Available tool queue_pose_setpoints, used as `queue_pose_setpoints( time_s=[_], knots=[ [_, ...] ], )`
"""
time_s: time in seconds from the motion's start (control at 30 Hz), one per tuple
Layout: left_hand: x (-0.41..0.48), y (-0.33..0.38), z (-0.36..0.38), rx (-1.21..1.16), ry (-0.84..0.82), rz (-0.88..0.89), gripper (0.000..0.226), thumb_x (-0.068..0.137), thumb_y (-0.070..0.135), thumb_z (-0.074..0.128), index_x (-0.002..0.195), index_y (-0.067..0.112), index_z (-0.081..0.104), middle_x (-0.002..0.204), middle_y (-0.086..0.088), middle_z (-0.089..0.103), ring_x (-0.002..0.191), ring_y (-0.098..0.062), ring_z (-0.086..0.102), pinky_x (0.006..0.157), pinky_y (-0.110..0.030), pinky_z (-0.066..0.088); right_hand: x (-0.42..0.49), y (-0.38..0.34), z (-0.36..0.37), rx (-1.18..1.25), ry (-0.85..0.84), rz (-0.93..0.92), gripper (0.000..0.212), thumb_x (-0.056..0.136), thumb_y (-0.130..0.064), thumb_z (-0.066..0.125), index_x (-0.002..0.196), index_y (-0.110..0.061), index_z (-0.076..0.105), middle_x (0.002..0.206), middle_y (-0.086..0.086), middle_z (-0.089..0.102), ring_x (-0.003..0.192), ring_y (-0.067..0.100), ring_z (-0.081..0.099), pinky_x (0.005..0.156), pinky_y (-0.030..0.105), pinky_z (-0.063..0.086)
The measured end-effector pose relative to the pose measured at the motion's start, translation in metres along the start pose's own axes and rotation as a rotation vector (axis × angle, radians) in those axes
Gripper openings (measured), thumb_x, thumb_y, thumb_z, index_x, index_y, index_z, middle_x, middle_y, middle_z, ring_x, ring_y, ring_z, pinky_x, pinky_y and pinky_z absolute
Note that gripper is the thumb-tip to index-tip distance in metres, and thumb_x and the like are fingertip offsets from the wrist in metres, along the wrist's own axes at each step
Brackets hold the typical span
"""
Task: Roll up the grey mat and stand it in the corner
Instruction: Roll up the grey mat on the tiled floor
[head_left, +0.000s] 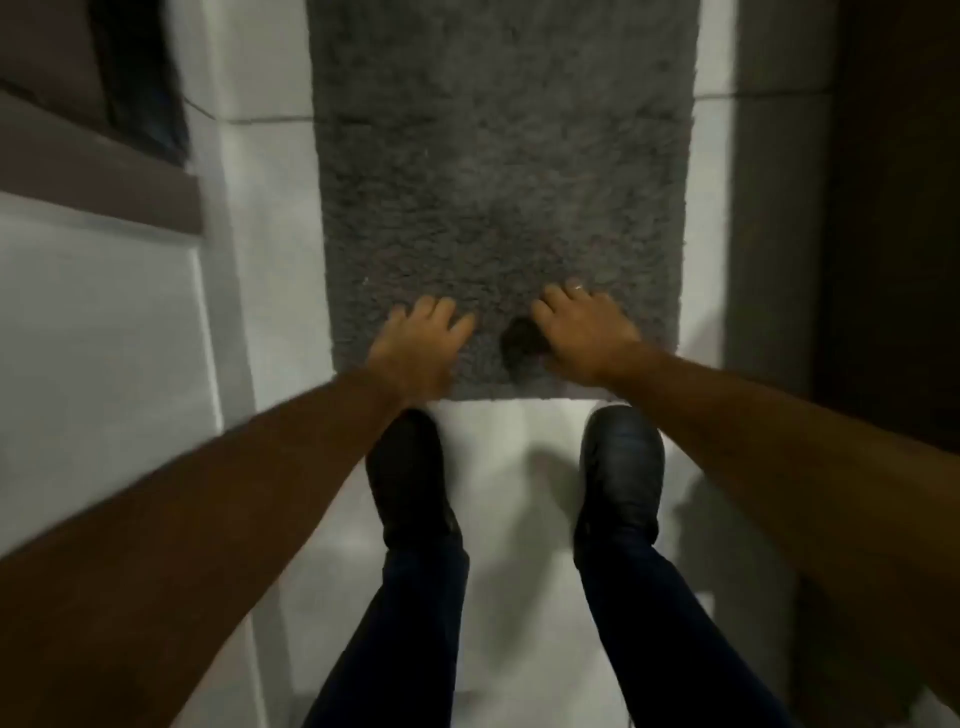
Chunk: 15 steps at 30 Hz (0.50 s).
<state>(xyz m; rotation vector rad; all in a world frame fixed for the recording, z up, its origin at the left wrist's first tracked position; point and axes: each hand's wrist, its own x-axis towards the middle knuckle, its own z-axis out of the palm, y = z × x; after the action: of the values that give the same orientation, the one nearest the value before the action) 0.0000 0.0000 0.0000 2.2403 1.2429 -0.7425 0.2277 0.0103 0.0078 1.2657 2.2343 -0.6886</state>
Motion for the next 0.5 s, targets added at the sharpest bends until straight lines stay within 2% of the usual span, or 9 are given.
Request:
queue_pose_setpoints(
  time_s=[0.07, 0.13, 0.2, 0.3, 0.4, 0.5],
  knots=[
    [0.015, 0.013, 0.038, 0.092, -0.060, -0.035, 0.076, 0.088, 0.041, 0.057, 0.154, 0.022, 0.023, 0.155, -0.017, 0.031, 0.139, -0.039, 0.031, 0.105, -0.058, 0.036, 0.009, -0.007, 0.042, -0.065, -0.053, 0.008, 0.058, 0.086, -0.035, 0.060, 0.135, -0.010, 0.041, 0.139, 0.015, 0.040, 0.126, 0.037, 0.038, 0.090, 0.048, 0.040],
    [0.024, 0.023, 0.083, 0.175, -0.142, -0.040, 0.092, 0.085, 0.046, 0.063, 0.157, 0.025, 0.010, 0.161, -0.016, 0.019, 0.145, -0.042, 0.020, 0.108, -0.068, 0.030, 0.009, -0.014, 0.088, -0.090, -0.094, 0.008, 0.054, 0.088, -0.032, 0.057, 0.136, -0.013, 0.040, 0.139, 0.013, 0.040, 0.127, 0.036, 0.037, 0.093, 0.048, 0.038],
    [0.036, 0.023, 0.108, 0.210, -0.156, -0.065, 0.100, 0.083, 0.049, 0.064, 0.157, 0.027, 0.000, 0.163, -0.016, 0.010, 0.147, -0.046, 0.010, 0.107, -0.075, 0.024, 0.014, -0.015, 0.113, -0.108, -0.107, 0.018, 0.053, 0.088, -0.033, 0.057, 0.135, -0.015, 0.041, 0.138, 0.012, 0.040, 0.126, 0.035, 0.038, 0.095, 0.049, 0.037],
    [0.045, 0.021, 0.122, 0.262, -0.078, -0.046, 0.104, 0.076, 0.047, 0.070, 0.155, 0.025, 0.007, 0.158, -0.019, 0.019, 0.141, -0.051, 0.019, 0.098, -0.078, 0.033, 0.017, -0.015, 0.127, -0.130, -0.103, 0.031, 0.051, 0.086, -0.035, 0.058, 0.131, -0.015, 0.042, 0.134, 0.012, 0.043, 0.121, 0.035, 0.041, 0.091, 0.049, 0.037],
    [0.048, 0.021, 0.124, 0.278, -0.077, -0.014, 0.091, 0.081, 0.038, 0.066, 0.153, 0.020, 0.014, 0.154, -0.022, 0.026, 0.137, -0.054, 0.026, 0.091, -0.076, 0.041, 0.017, -0.015, 0.131, -0.164, -0.068, 0.023, 0.058, 0.082, -0.041, 0.061, 0.130, -0.015, 0.043, 0.134, 0.011, 0.044, 0.116, 0.034, 0.043, 0.087, 0.047, 0.038],
    [0.056, 0.021, 0.111, 0.231, -0.076, -0.045, 0.069, 0.090, 0.028, 0.057, 0.149, 0.019, 0.023, 0.151, -0.020, 0.031, 0.134, -0.052, 0.033, 0.094, -0.072, 0.043, 0.018, -0.007, 0.123, -0.196, -0.050, 0.034, 0.074, 0.075, -0.054, 0.064, 0.133, -0.014, 0.042, 0.135, 0.012, 0.044, 0.114, 0.034, 0.043, 0.085, 0.047, 0.039]
  ],
)
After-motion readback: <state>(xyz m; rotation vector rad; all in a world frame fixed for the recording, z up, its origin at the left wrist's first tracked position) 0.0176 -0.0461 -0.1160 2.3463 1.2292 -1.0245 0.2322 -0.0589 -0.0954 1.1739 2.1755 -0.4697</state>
